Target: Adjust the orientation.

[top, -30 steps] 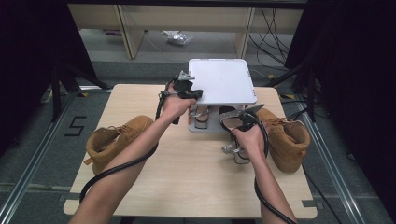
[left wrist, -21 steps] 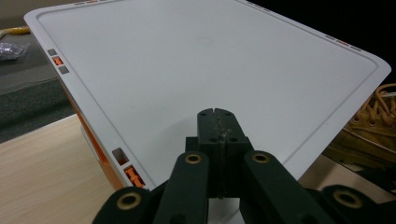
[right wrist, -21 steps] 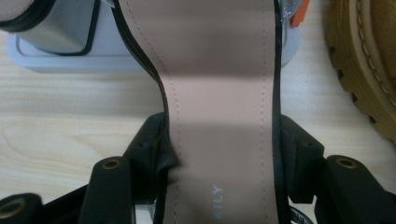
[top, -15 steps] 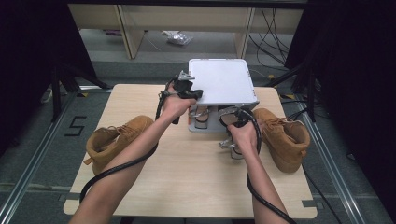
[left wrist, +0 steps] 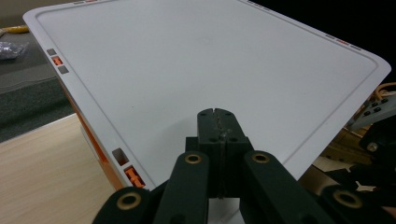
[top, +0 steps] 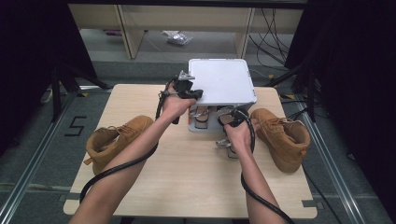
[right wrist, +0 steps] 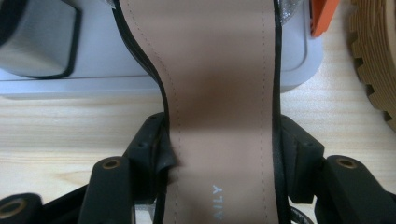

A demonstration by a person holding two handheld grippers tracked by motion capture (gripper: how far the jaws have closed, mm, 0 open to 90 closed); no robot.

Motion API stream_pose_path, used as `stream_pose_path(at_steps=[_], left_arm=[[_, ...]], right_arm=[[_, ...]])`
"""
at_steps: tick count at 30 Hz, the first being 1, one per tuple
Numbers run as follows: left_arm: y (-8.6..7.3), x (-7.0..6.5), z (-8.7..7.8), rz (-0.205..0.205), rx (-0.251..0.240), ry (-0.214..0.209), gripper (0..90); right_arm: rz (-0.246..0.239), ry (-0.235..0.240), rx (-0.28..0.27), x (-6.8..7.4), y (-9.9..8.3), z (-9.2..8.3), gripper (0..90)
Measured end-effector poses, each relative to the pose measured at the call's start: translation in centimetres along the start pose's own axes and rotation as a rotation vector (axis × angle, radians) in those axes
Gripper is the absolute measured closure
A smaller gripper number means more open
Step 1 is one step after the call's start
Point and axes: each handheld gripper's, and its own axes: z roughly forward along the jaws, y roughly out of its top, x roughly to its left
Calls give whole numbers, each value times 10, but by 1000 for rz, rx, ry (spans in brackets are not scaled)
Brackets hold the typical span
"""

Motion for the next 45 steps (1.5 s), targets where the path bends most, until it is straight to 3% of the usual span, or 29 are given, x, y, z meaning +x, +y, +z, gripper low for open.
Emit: stream_pose_path(at_steps=[1, 2, 3, 4, 7, 11, 12, 14, 15, 16, 17, 18, 19, 20, 22, 25, 26, 30, 31, 32, 33, 39, 40, 45], left_arm=[[0, 0, -1, 10, 9, 1, 898], [0, 0, 0, 2, 1, 3, 898], [0, -1, 0, 0, 0, 3, 899], [0, -1, 0, 0, 0, 4, 898], [0, 0, 0, 10, 9, 4, 898], [0, -1, 0, 0, 1, 2, 898], [1, -1, 0, 1, 1, 2, 898], [1, 0, 0, 0, 3, 1, 899], [1, 0, 0, 1, 3, 1, 898], [1, -1, 0, 1, 3, 2, 898], [1, -1, 0, 2, 1, 3, 899], [0, -1, 0, 0, 1, 4, 898], [0, -1, 0, 0, 1, 3, 898], [0, -1, 0, 0, 0, 4, 898], [0, 0, 0, 13, 9, 4, 899], [0, 0, -1, 12, 9, 2, 899], [0, 1, -1, 11, 10, 1, 899], [1, -1, 0, 0, 2, 2, 898], [1, -1, 0, 1, 3, 2, 898], [1, -1, 0, 2, 1, 3, 899], [0, -1, 0, 1, 1, 3, 898], [0, 0, 0, -5, -3, -4, 898], [0, 1, -1, 8, 10, 0, 899], [1, 0, 0, -5, 4, 0, 899]], right_arm=[[33, 4, -2, 2, 0, 1, 437], [25, 13, -2, 0, 0, 3, 437], [4, -11, 8, 0, -2, 4, 437], [42, 0, 2, 2, -1, 4, 436], [53, -21, 18, 3, -3, 6, 436], [83, -15, 24, 3, -2, 9, 432], [78, -15, 27, 3, -2, 9, 430], [-1, -26, 32, 1, -3, 7, 410], [13, -22, 49, 3, -2, 4, 389], [-20, -19, 39, 1, -1, 2, 371], [31, 0, 40, 4, -1, -2, 343], [50, -14, 58, 7, -1, -5, 340], [25, -5, 53, 6, -3, -9, 332], [28, -16, 45, 6, -4, -13, 332], [11, 23, 35, 2, -7, -24, 326], [19, 26, -17, 0, -12, -39, 326], [-4, 27, -27, -2, -14, -44, 335], [7, 55, -65, -12, -26, -62, 466], [18, 56, -72, -14, -30, -65, 484], [58, 70, -65, -14, -33, -68, 516], [7, 94, -63, -23, -38, -69, 549], [-2, 140, -57, -39, -60, -76, 727], [-8, 154, -49, -41, -61, -76, 756], [-17, 143, 7, -44, -74, -72, 870]])
